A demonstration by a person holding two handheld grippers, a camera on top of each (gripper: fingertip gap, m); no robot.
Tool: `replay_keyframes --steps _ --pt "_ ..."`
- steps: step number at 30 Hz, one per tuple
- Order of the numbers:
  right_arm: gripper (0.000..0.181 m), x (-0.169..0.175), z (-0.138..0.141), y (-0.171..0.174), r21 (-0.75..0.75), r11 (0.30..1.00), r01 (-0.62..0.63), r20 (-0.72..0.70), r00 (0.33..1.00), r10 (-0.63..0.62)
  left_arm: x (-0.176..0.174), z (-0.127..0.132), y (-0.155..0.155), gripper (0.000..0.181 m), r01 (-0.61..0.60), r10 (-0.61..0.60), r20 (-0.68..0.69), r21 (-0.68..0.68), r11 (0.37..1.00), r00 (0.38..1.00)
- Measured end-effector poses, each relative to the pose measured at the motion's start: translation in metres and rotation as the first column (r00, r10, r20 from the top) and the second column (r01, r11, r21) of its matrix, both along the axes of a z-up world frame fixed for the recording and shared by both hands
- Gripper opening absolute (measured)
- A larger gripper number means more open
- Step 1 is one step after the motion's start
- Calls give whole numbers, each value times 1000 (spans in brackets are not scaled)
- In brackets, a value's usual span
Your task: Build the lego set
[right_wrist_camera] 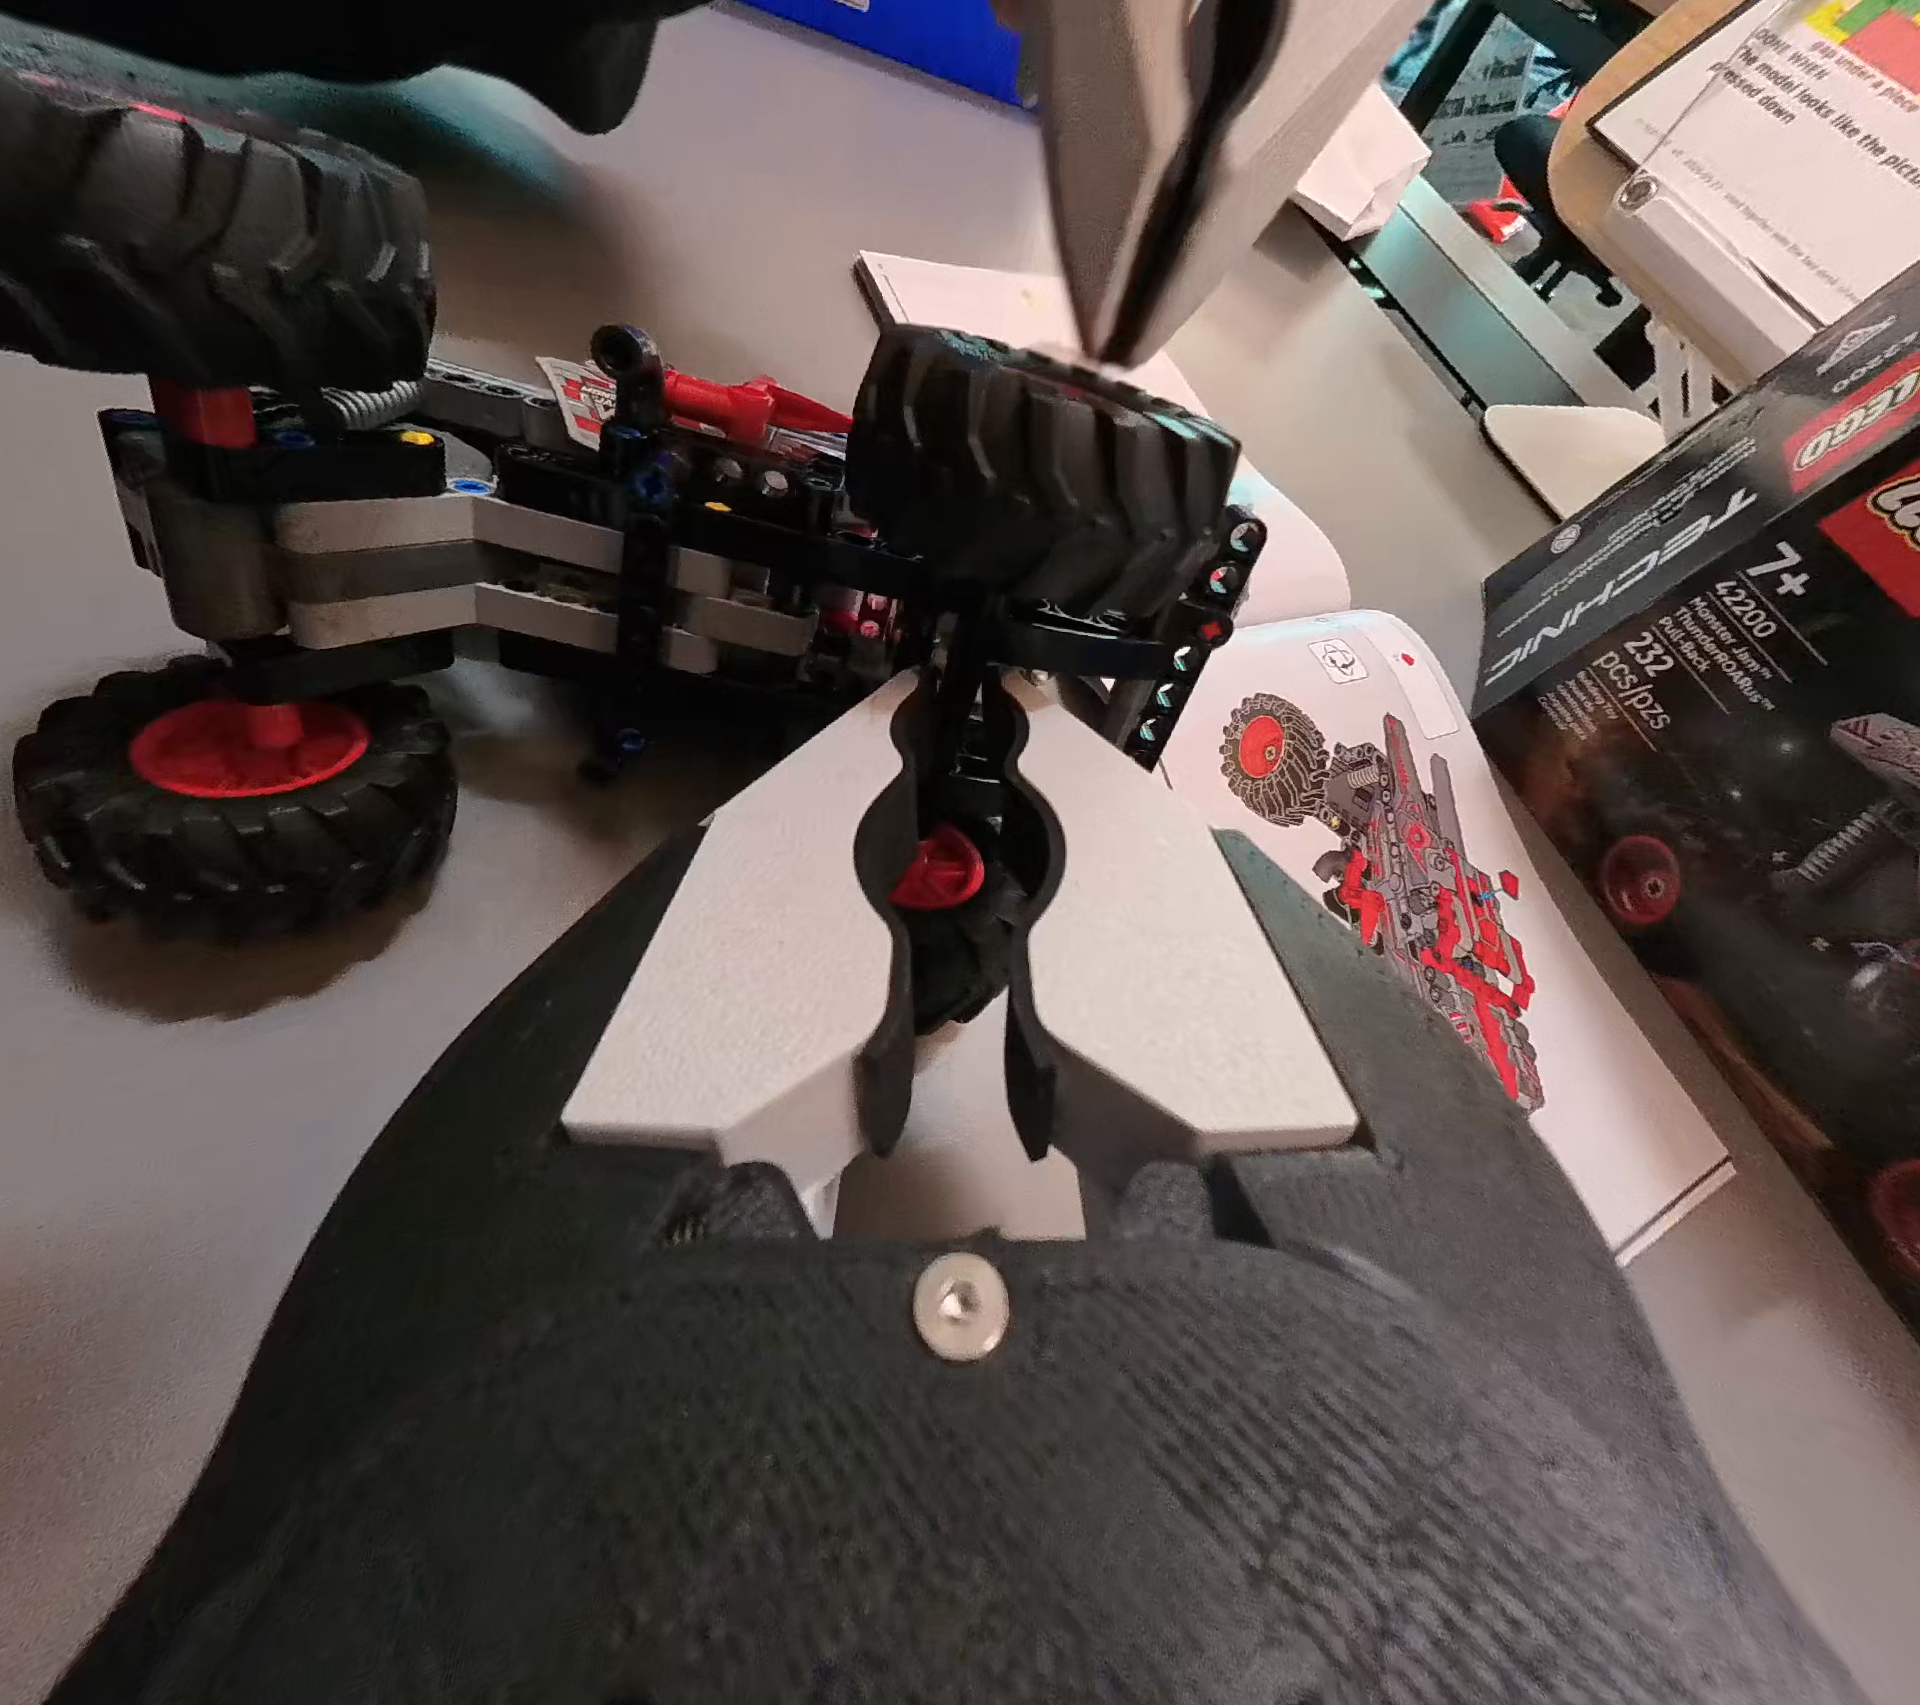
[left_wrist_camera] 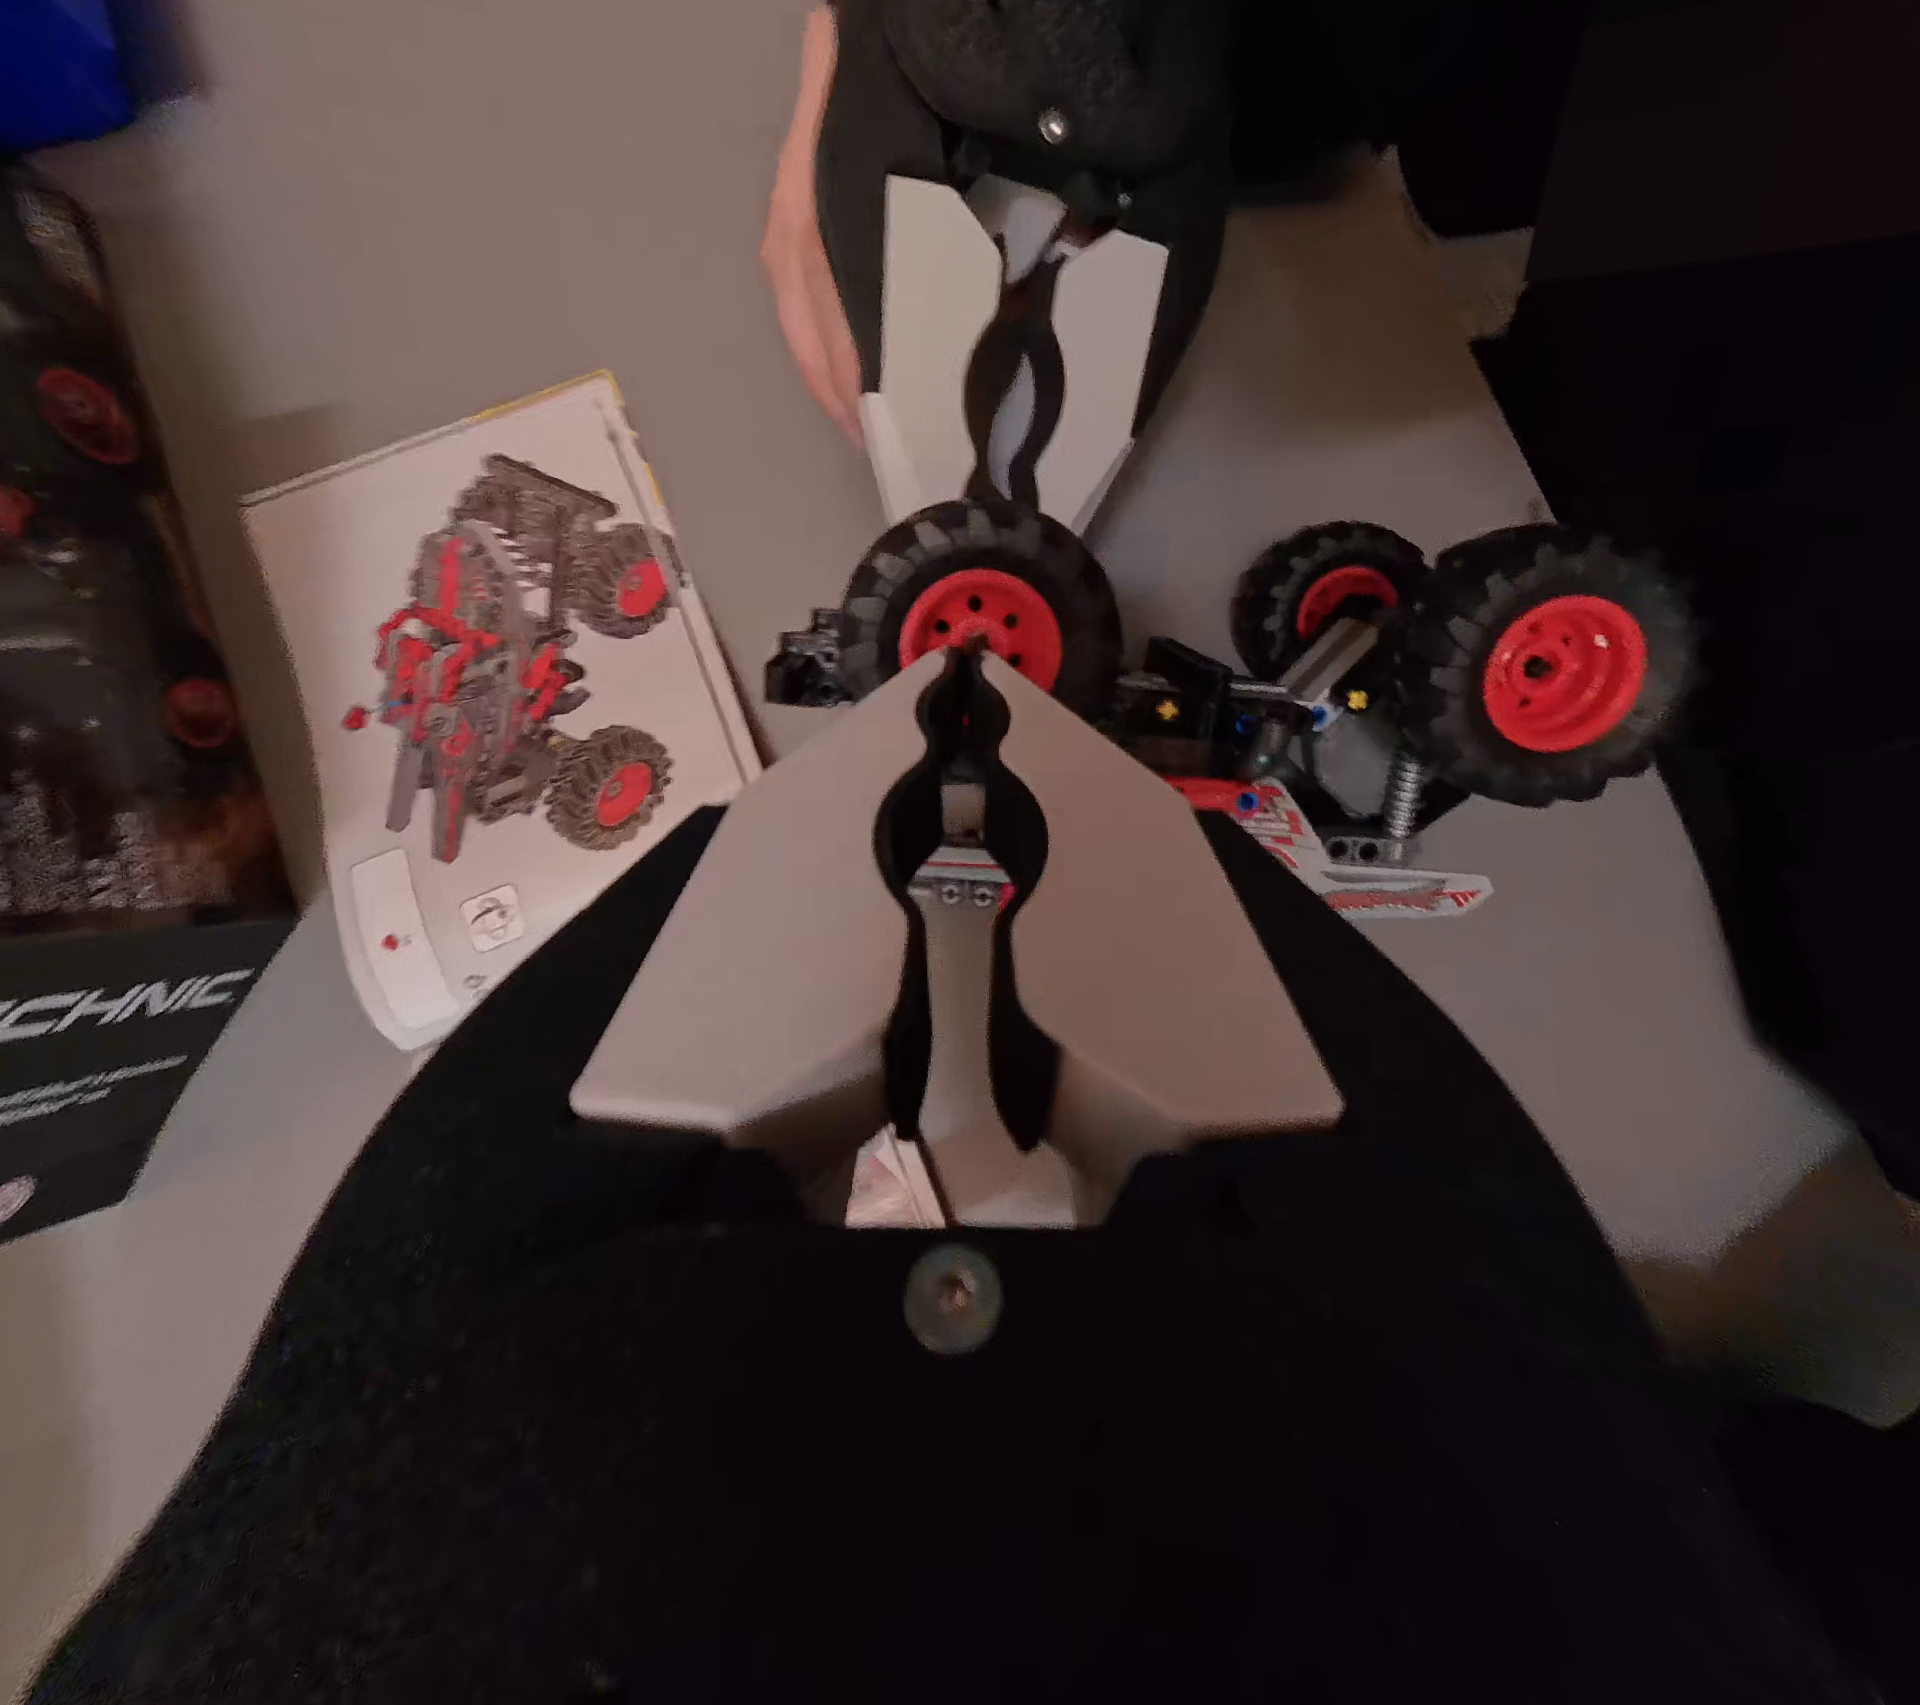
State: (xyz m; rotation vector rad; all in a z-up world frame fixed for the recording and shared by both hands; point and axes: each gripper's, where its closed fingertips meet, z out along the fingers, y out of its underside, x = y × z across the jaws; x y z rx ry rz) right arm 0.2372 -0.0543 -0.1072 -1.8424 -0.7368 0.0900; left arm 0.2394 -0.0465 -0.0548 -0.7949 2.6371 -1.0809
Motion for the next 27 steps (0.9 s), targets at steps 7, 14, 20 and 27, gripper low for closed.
replay_keyframes --steps 7,14,20,27 --pt "8 1 0 1 14 1000 -4 9 1000 4 -5 6 11 0 -49 50 19 -21 999 999" --pt "7 0 0 1 18 1000 -7 15 1000 7 -6 -6 1 0 -20 22 -37 55 998 999" --pt "7 0 0 1 20 1000 -8 24 1000 8 -7 -9 -1 2 -14 21 -73 95 995 997" --pt "7 0 0 0 22 1000 -11 28 1000 10 -8 -9 -3 0 -25 35 -105 99 995 994"
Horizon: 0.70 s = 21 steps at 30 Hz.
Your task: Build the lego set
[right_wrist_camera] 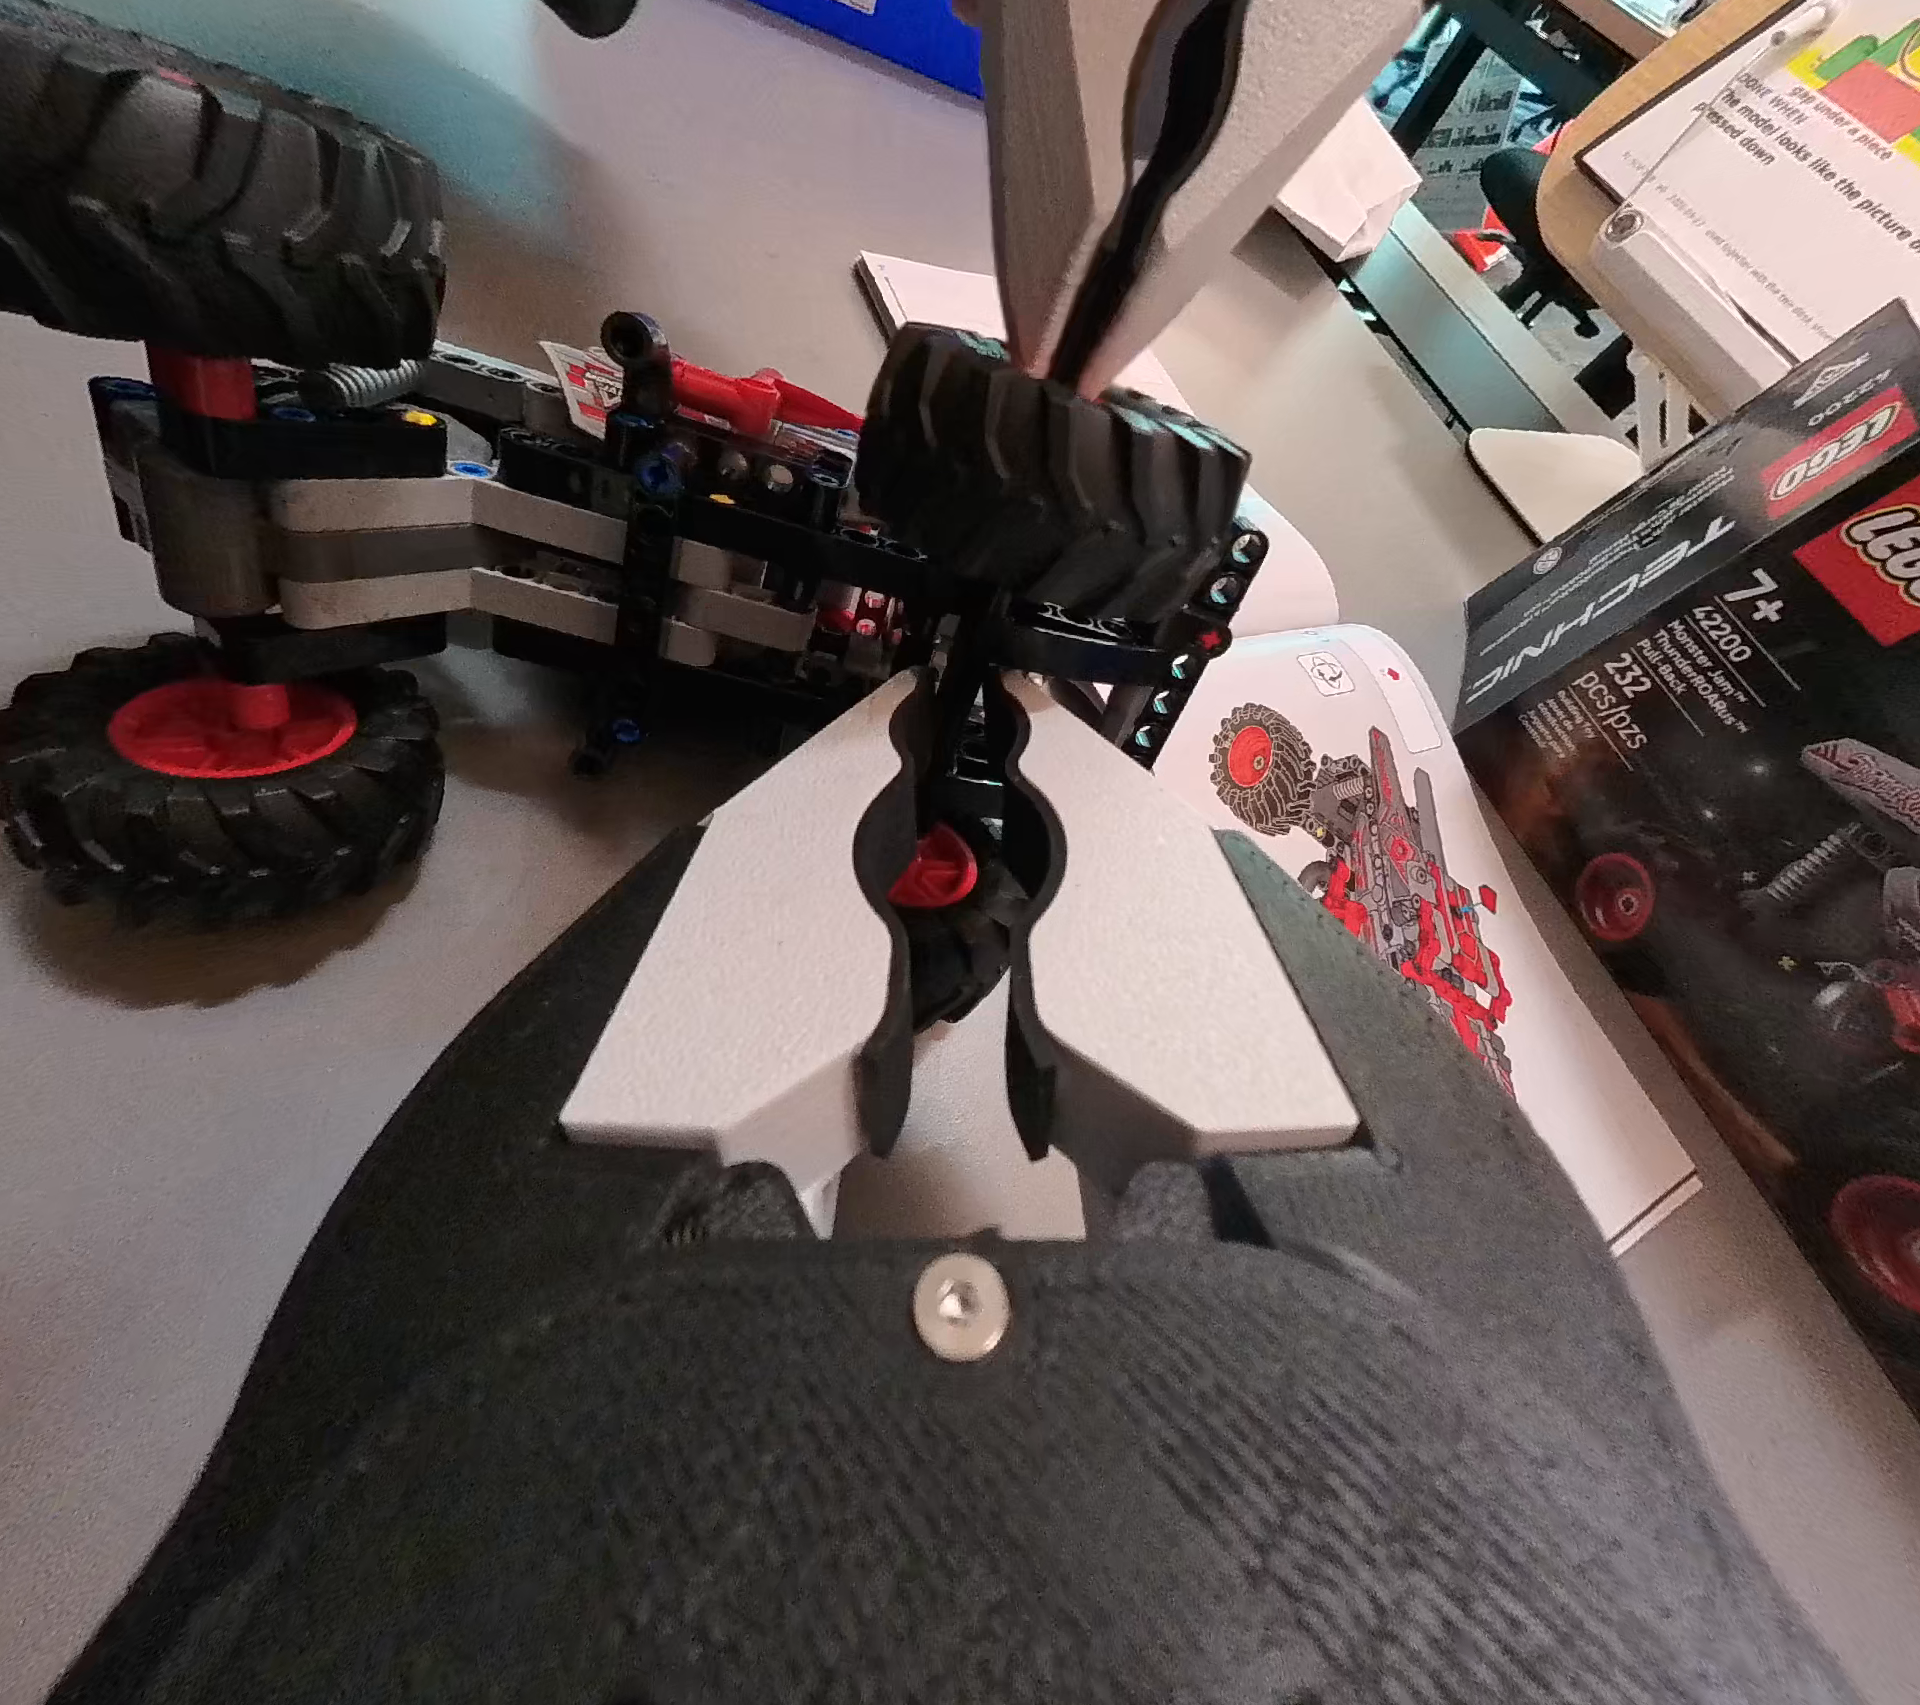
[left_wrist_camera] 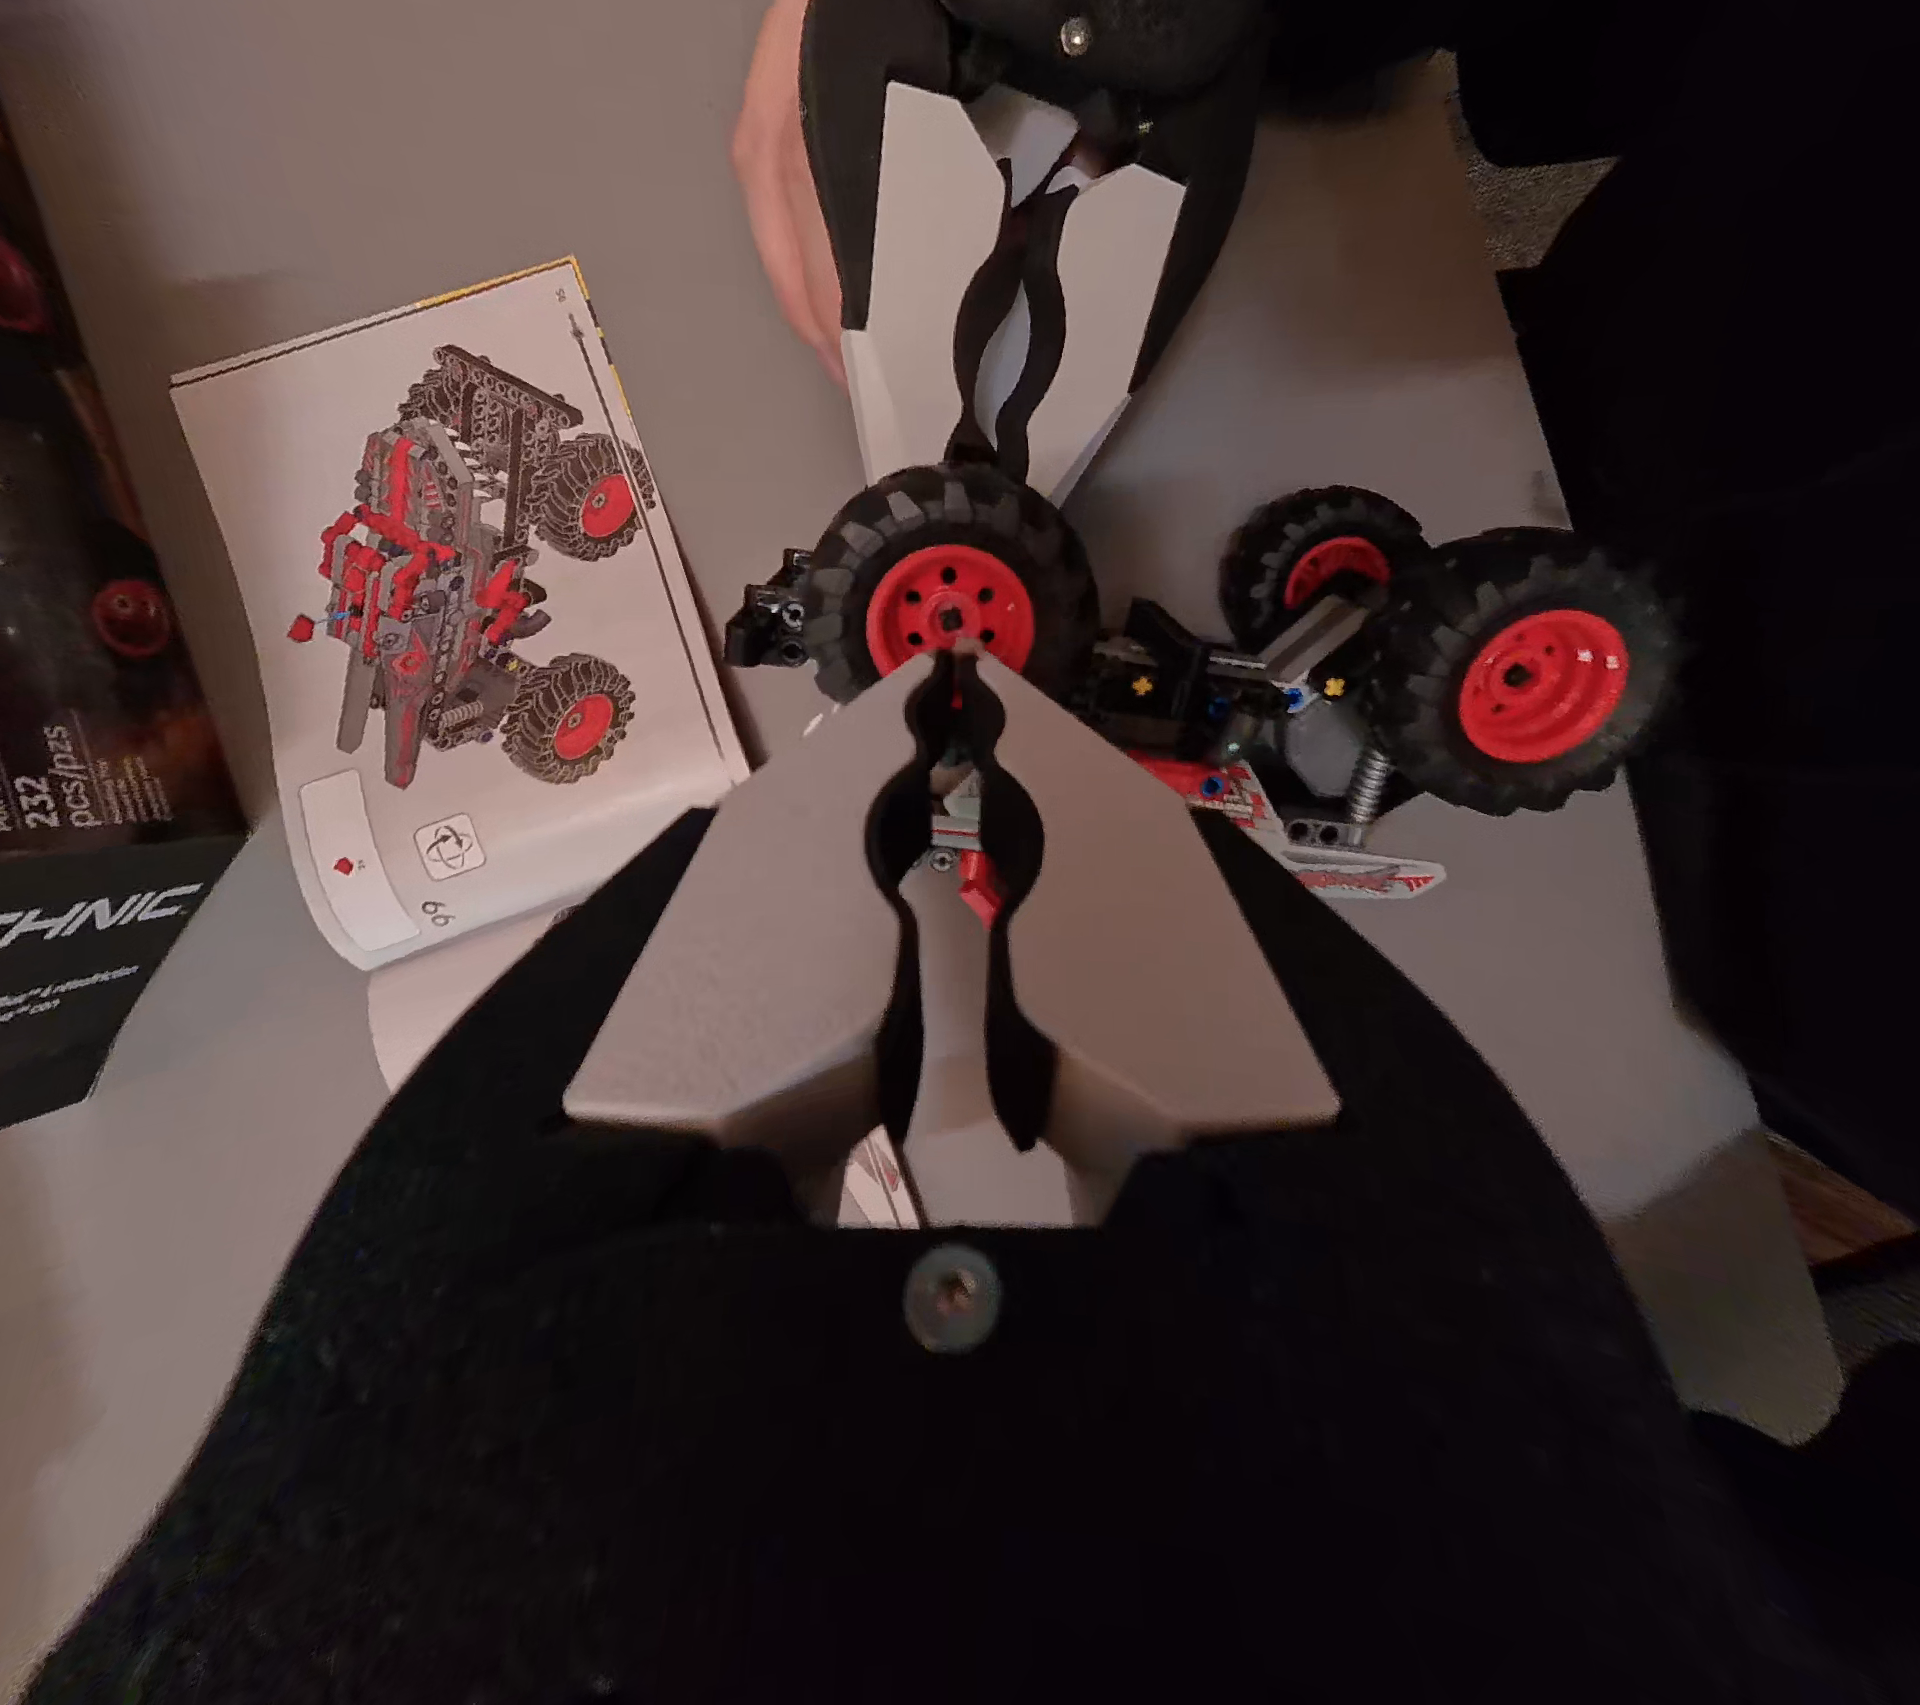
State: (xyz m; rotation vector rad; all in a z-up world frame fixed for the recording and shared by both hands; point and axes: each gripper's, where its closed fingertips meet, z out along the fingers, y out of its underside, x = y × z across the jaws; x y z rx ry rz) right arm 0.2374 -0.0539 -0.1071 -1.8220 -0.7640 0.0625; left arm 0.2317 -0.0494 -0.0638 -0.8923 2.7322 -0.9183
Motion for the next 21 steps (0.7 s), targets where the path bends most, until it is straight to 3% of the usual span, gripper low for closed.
replay_keyframes --steps 10,14,21 --pt "7 0 0 0 9 1000 0 8 1000 0 7 7 8 0 -55 59 90 -50 997 994" --pt "10 -1 0 -1 11 1000 -10 13 1000 9 -1 6 11 0 -45 47 58 -39 998 997" --pt "26 2 19 -4 36 999 -4 -117 993 8 0 5 13 0 -89 91 75 -32 995 993"
